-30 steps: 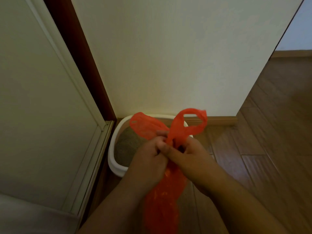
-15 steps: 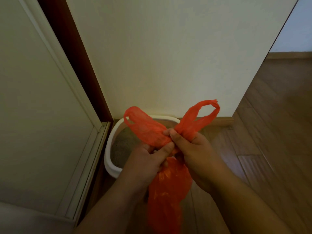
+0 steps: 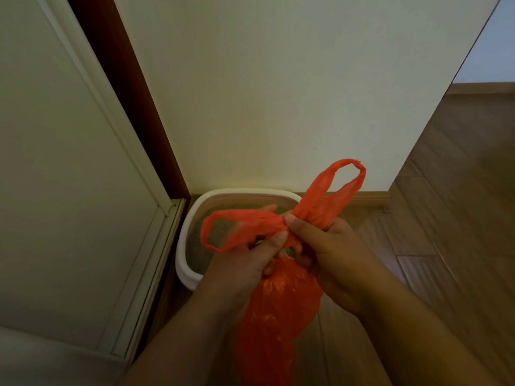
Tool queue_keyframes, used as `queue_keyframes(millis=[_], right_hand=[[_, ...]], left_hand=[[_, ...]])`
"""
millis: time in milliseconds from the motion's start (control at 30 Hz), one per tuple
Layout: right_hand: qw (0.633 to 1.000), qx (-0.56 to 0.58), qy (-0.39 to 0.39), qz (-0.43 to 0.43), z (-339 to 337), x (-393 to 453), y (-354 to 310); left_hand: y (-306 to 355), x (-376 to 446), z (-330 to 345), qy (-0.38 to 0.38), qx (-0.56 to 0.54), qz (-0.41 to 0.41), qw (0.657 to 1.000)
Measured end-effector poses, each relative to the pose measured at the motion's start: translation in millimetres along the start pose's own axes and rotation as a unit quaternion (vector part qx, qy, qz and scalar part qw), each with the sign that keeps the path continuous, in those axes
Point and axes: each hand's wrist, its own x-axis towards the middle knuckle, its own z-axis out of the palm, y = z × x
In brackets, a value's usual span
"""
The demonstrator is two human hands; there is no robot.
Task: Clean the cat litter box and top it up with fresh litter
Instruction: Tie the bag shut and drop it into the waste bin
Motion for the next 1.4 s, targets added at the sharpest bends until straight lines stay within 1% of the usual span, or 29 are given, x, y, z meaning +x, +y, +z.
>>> queue_keyframes(millis=[67, 133, 200, 300, 400, 467, 500, 533, 567, 633, 667, 733, 800, 867, 933, 967, 1133, 1233, 1300, 1400], right_hand=[[1.000, 0.006, -0.005, 0.005, -1, 0, 0], [1.000, 0.020, 0.004, -0.003, 1, 2, 1], [0.999, 0.036, 0.030, -0.008, 2, 5, 3], [0.996, 0.062, 0.064, -0.012, 3, 8, 5], [0.987, 0.153, 0.045, -0.004, 6, 8, 3], [0.976, 0.219, 0.010, -0.001, 6, 4, -1], [0.974, 0.226, -0.006, -0.007, 7, 2, -2], [0.978, 0.208, -0.013, -0.019, 9, -1, -3], [0.986, 0.162, -0.012, -0.038, 10, -1, -1], [0.996, 0.034, 0.017, -0.076, 9, 0, 5], [0.994, -0.044, 0.033, -0.093, 9, 1, 9], [0.975, -0.183, 0.047, -0.117, 6, 2, 11], [0.961, -0.249, 0.030, -0.114, 2, 3, 10], [0.953, -0.283, 0.028, -0.107, 0, 4, 10], [0.952, -0.287, 0.036, -0.099, 1, 5, 11], [0.958, -0.270, 0.032, -0.093, 1, 5, 11], [0.990, -0.126, -0.008, -0.067, 4, 3, 10], [0.997, -0.057, -0.028, -0.041, 0, 3, 5], [0.998, -0.041, -0.046, -0.024, -3, 1, 2], [0.994, -0.073, -0.076, -0.026, -3, -1, 1]], left_hand=[[0, -1, 2, -0.010, 0.000, 0.010, 1.000], [0, -2, 3, 0.001, -0.002, 0.012, 1.000], [-1, -2, 4, 0.022, -0.002, 0.014, 1.000], [0, -2, 7, 0.032, -0.002, 0.016, 0.999], [5, -1, 12, 0.067, -0.032, 0.025, 0.997], [3, 4, 7, 0.102, -0.009, 0.031, 0.994], [2, 7, 4, 0.112, 0.005, 0.033, 0.993], [1, 8, 2, 0.117, 0.016, 0.034, 0.992], [2, 8, 1, 0.120, 0.020, 0.031, 0.992], [0, 9, -1, 0.133, 0.016, 0.015, 0.991], [-1, 9, -1, 0.139, 0.007, 0.008, 0.990], [-3, 11, -2, 0.149, 0.010, 0.000, 0.989], [-5, 11, -5, 0.153, 0.041, -0.004, 0.987], [-2, 9, -6, 0.146, 0.050, 0.003, 0.988], [0, 8, -6, 0.128, 0.056, 0.014, 0.990], [1, 7, -5, 0.126, 0.054, 0.015, 0.990], [2, 8, -7, 0.130, 0.059, -0.013, 0.990], [4, 8, -9, 0.131, 0.058, -0.022, 0.989], [6, 8, -10, 0.129, 0.050, -0.032, 0.990], [5, 10, -11, 0.133, 0.019, -0.051, 0.990]])
